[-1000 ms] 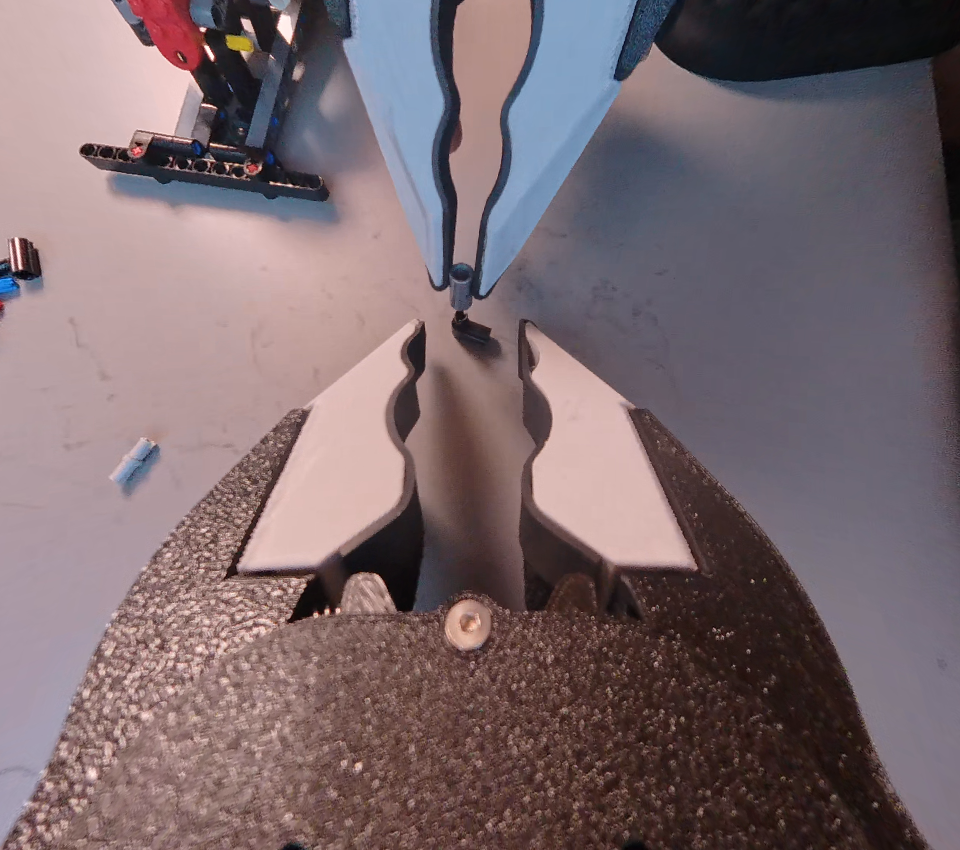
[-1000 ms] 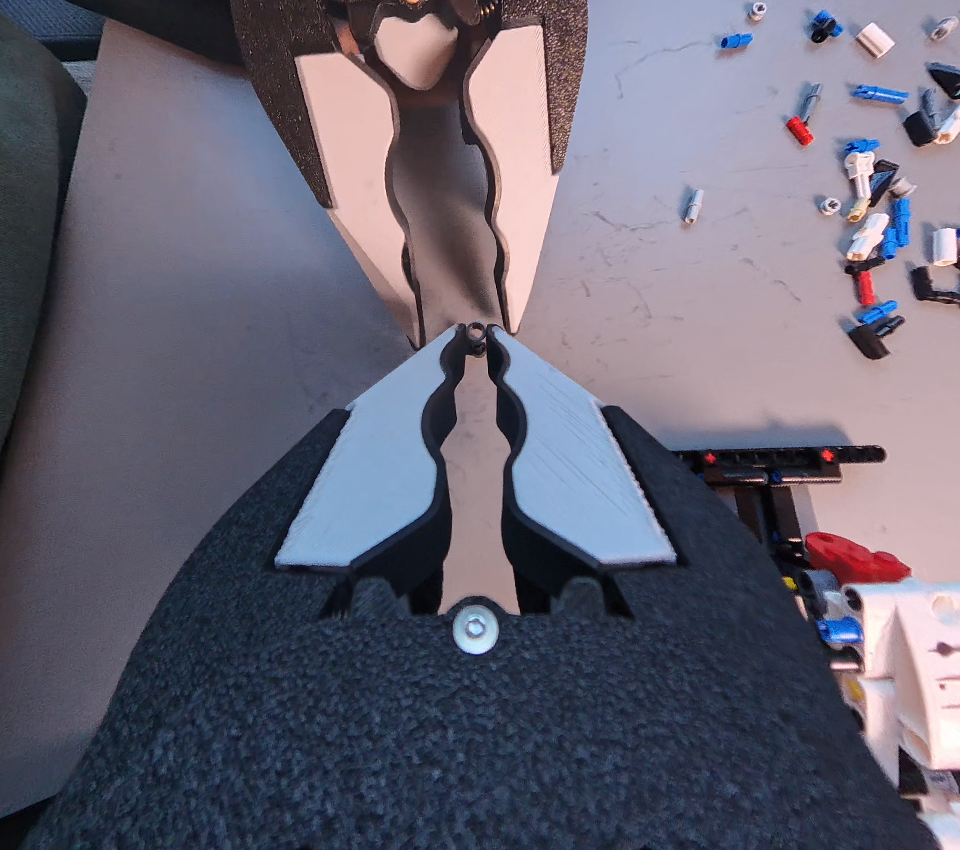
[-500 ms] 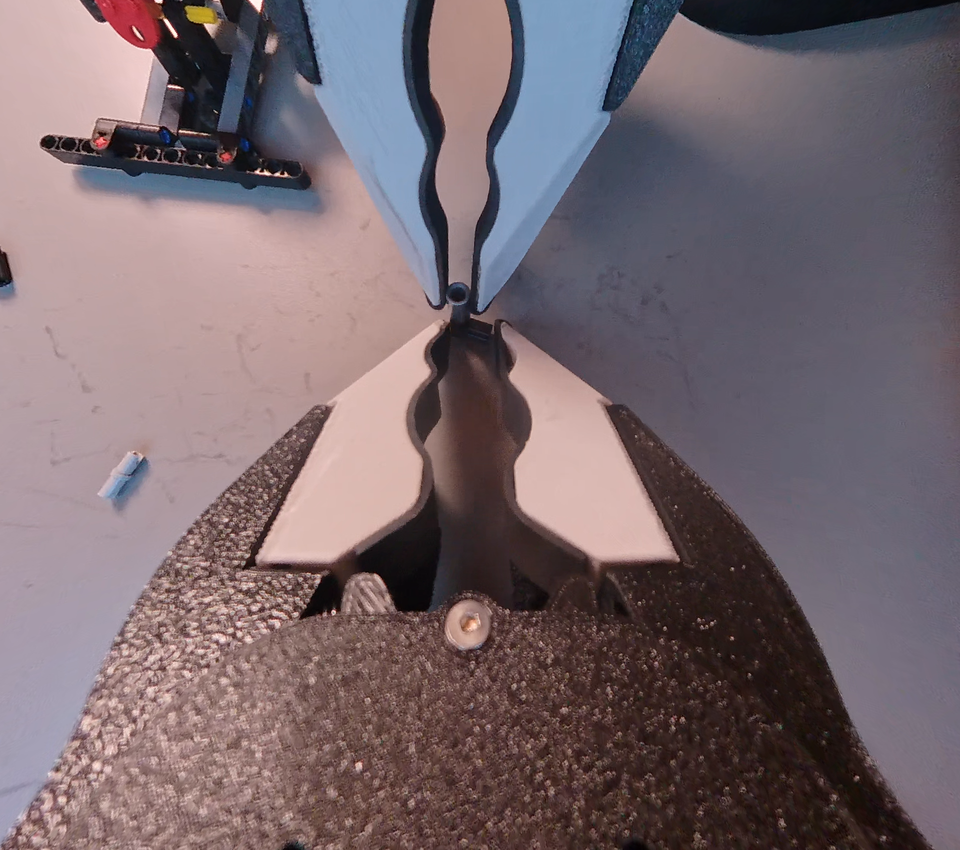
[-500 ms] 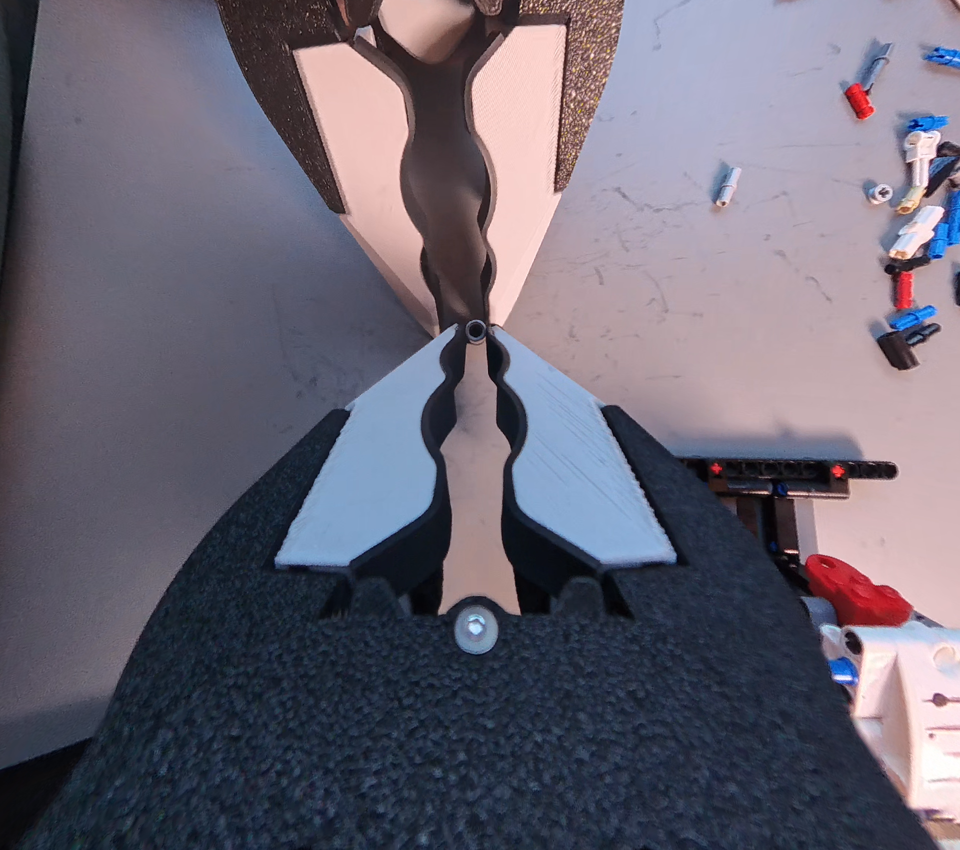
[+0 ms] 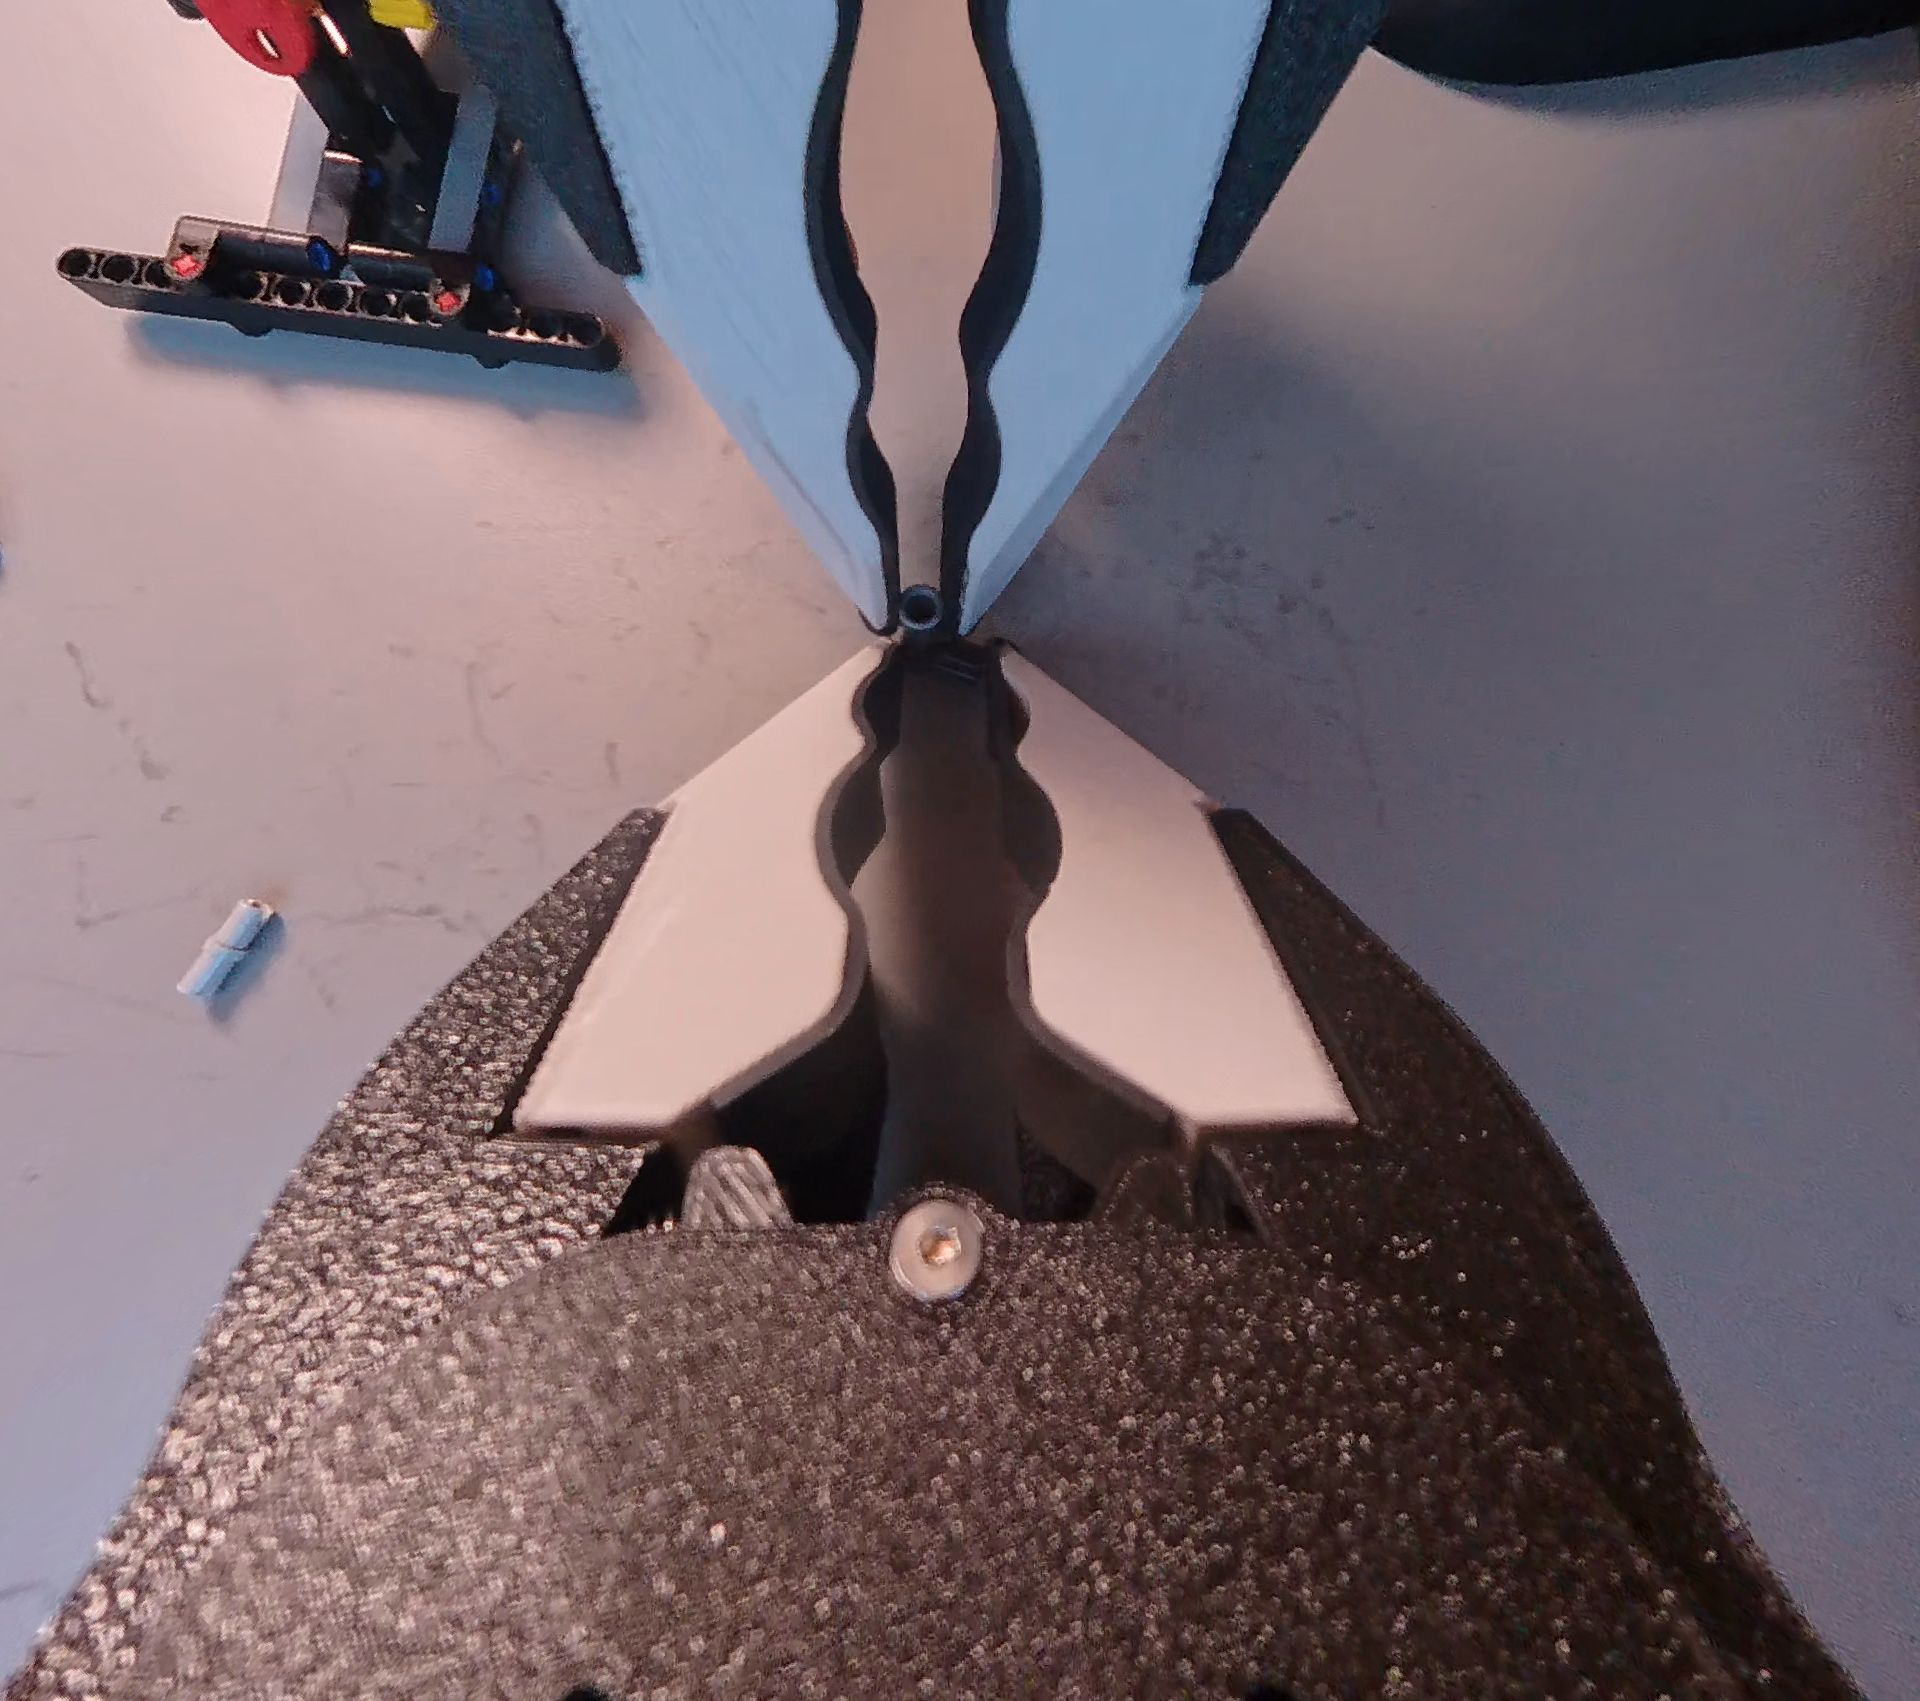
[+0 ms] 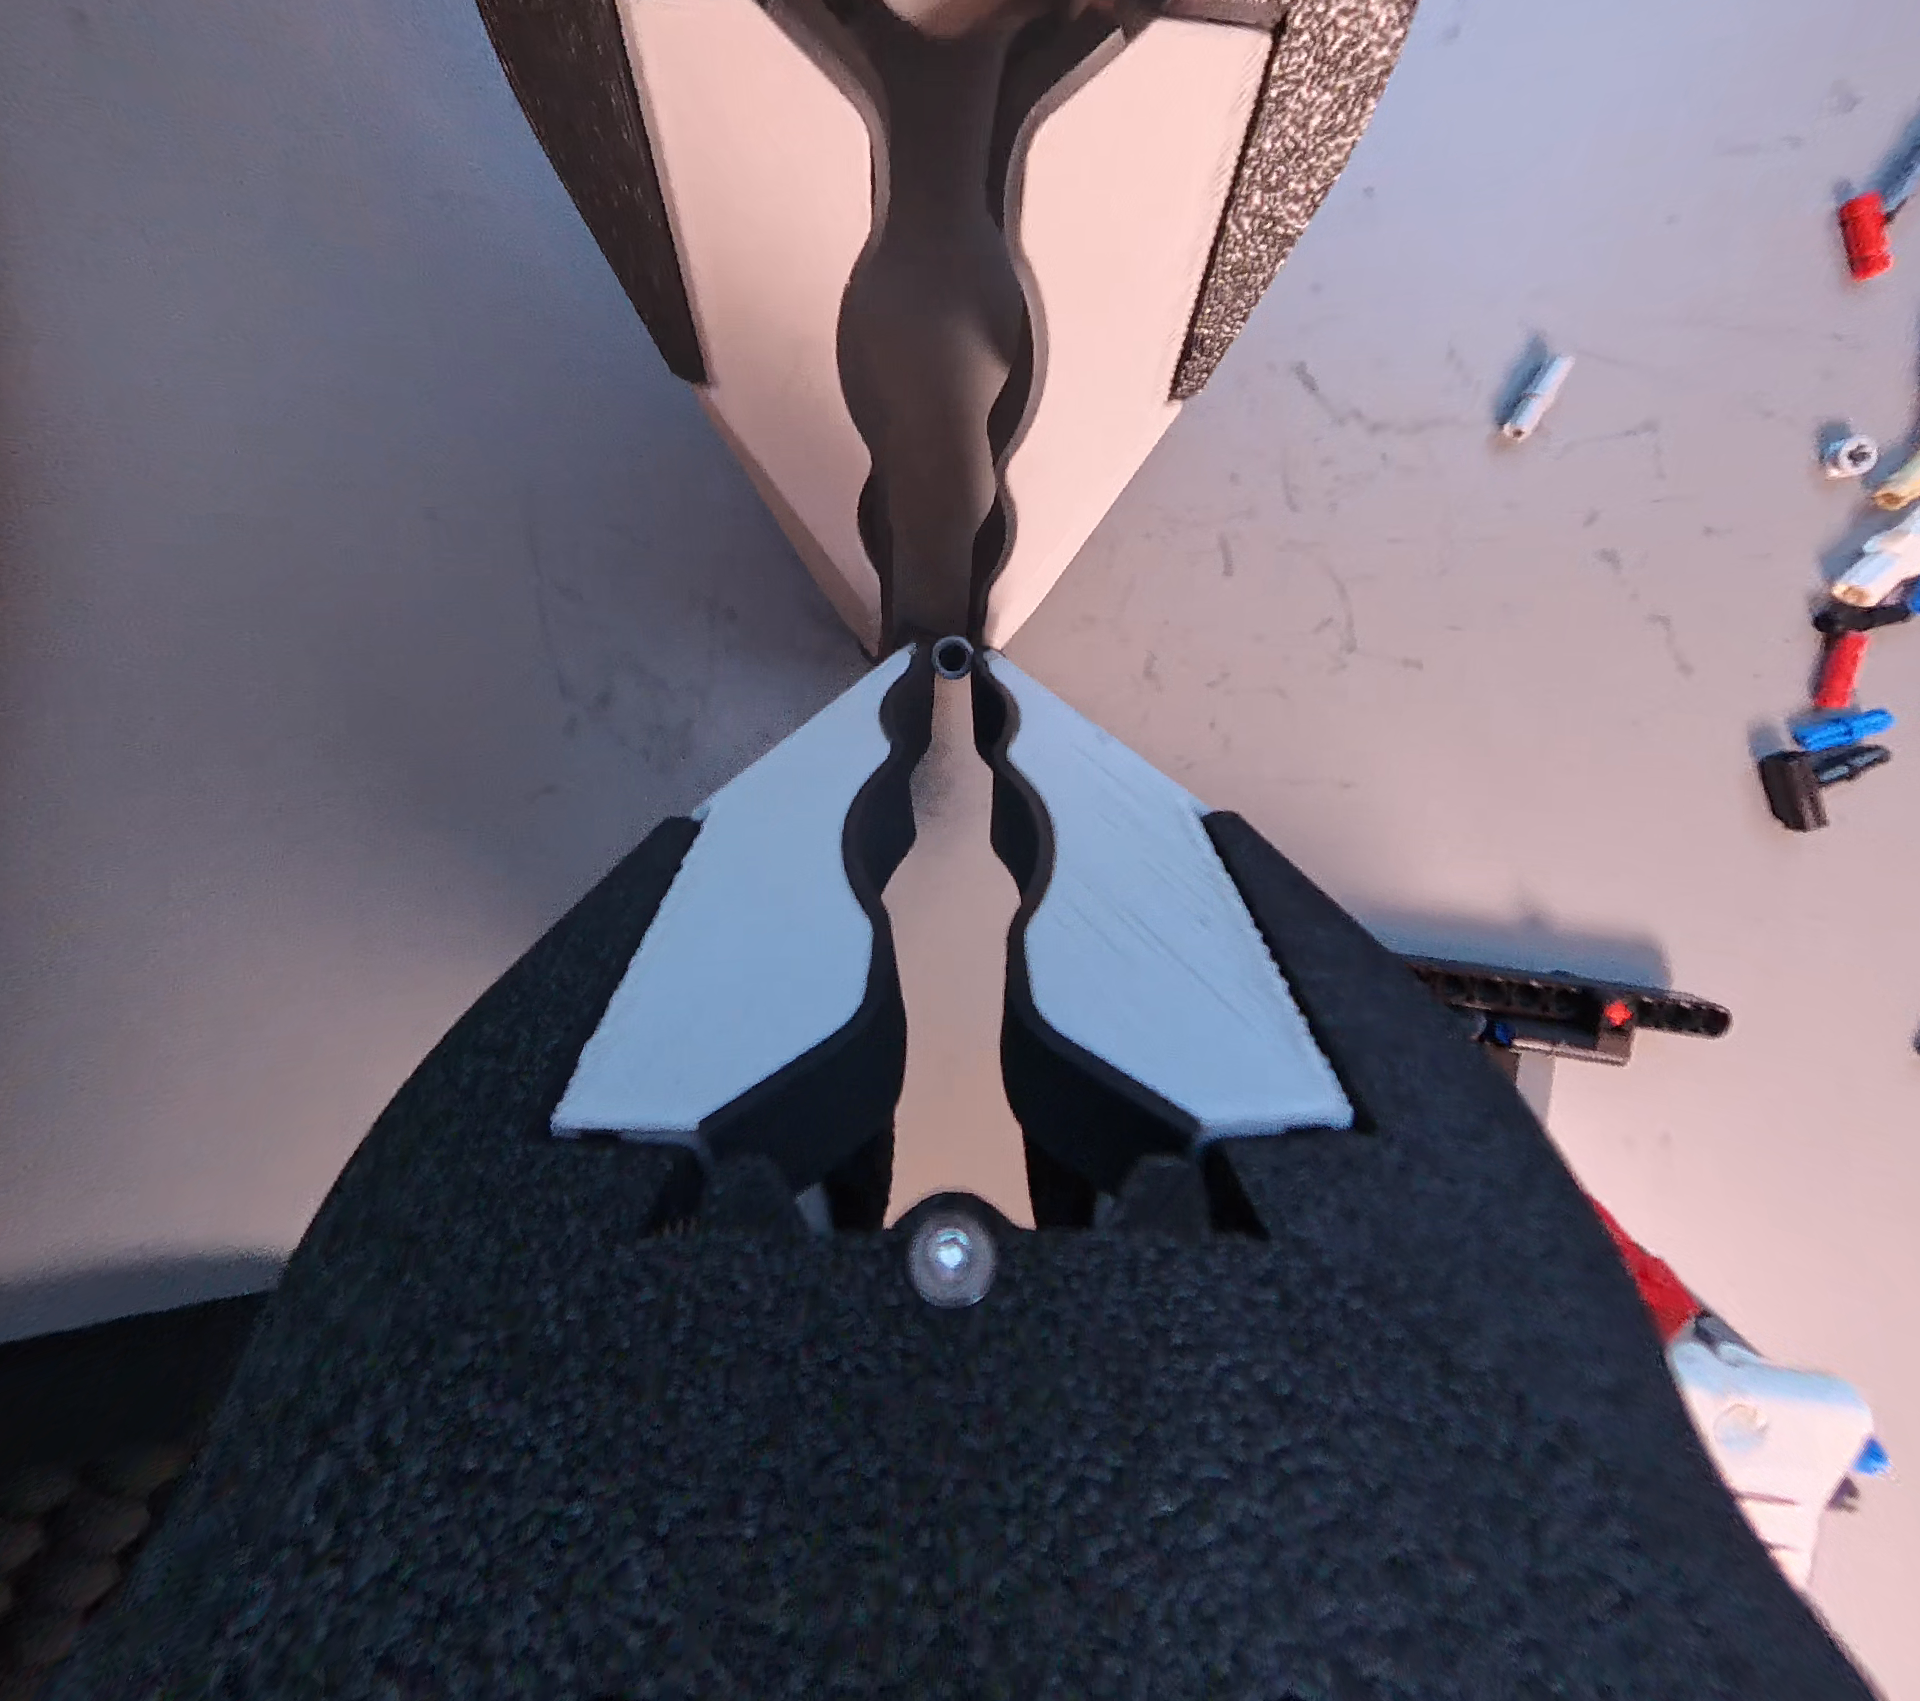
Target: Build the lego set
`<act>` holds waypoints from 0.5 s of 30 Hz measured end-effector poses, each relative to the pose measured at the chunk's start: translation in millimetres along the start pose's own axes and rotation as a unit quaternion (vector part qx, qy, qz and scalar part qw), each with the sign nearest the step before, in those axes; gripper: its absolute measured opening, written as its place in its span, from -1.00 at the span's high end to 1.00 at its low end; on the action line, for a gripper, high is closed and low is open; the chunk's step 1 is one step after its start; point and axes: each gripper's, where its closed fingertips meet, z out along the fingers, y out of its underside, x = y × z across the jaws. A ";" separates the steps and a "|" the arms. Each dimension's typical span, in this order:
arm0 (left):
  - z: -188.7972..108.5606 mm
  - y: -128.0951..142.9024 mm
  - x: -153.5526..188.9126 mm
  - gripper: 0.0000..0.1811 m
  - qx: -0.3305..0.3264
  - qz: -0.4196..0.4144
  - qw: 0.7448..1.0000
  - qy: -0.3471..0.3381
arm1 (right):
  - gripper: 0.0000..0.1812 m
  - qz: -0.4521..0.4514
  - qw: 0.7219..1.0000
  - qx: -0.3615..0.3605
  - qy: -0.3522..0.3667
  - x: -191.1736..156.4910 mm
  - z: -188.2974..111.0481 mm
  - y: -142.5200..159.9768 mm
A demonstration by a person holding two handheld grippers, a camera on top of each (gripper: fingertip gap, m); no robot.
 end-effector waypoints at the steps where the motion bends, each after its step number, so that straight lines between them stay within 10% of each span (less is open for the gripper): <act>1: 0.0 0.0 0.0 0.84 0.000 0.000 1.000 0.000 | 0.92 0.001 1.000 0.004 -0.002 0.0 0.1 0.1; 15: -0.1 0.1 0.0 0.84 0.000 -0.005 1.000 0.005 | 0.92 0.000 1.000 0.004 0.025 0.4 0.7 1.1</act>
